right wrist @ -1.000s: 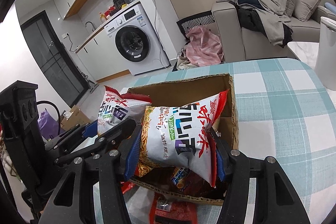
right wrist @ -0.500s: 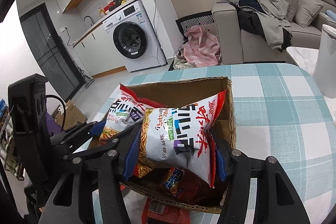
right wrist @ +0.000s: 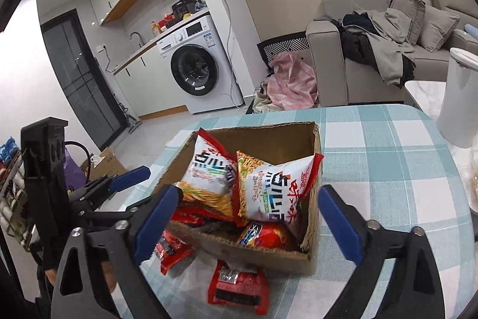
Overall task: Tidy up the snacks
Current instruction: 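Withdraw both open grippers and move them toward the two red packets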
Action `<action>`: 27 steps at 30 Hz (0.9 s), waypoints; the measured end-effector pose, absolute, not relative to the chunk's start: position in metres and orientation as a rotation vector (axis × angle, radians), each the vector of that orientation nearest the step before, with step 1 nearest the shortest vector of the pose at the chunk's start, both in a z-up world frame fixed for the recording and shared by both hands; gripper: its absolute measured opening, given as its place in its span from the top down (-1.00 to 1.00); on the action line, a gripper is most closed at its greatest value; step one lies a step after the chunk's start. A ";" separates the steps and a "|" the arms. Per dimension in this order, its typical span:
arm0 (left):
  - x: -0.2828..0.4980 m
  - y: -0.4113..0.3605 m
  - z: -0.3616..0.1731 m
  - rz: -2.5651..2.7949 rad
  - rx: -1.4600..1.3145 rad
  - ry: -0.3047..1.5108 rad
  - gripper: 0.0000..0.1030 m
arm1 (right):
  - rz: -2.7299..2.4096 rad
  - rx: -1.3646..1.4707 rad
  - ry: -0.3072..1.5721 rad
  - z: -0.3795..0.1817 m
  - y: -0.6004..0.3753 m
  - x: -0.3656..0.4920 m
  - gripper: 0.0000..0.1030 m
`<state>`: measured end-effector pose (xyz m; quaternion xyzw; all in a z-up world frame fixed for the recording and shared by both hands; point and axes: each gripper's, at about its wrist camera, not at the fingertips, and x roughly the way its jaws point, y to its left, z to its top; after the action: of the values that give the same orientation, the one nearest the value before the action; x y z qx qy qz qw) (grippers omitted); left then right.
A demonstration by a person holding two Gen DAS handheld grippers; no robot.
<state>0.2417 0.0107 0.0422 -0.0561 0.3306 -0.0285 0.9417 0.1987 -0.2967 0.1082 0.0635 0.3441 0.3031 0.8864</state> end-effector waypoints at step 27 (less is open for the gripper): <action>0.141 0.026 0.011 0.030 -0.109 0.685 -0.99 | 0.590 -0.066 0.855 0.047 -0.279 0.137 -0.99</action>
<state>0.1407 0.0262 0.0109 -0.0532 0.3355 0.0148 0.9404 0.1366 -0.2792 0.0471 -0.0317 0.4086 0.2819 0.8675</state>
